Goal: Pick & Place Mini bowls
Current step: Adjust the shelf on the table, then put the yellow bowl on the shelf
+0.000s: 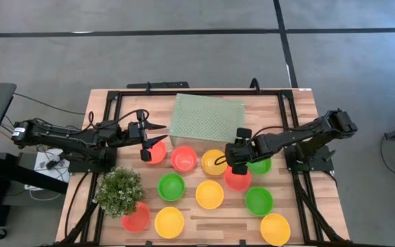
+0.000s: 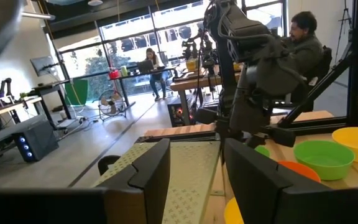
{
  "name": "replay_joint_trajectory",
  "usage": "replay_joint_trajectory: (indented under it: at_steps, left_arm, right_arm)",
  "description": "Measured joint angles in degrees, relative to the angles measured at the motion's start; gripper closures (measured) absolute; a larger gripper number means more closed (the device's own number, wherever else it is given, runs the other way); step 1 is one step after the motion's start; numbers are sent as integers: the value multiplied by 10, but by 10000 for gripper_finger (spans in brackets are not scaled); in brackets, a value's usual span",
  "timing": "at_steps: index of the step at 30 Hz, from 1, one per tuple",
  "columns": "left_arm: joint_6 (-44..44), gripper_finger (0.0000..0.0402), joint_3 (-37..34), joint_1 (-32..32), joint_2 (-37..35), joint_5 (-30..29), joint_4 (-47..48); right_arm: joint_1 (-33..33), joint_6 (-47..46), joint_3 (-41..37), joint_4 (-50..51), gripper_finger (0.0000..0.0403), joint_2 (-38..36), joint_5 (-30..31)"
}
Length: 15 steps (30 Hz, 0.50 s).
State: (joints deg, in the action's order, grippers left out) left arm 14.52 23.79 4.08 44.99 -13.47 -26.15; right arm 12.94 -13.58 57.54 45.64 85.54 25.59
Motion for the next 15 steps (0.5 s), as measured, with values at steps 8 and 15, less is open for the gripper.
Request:
replay_joint_trajectory:
  at_steps: [8, 15]
  left_arm:
    - [-4, 247, 0, 0, 0, 0, 2]
    - [-4, 247, 0, 0, 0, 0, 2]
  right_arm:
    - [52, 7, 34, -23, 283, 0, -5]
    - [77, 32, 35, -150, 285, 3, -81]
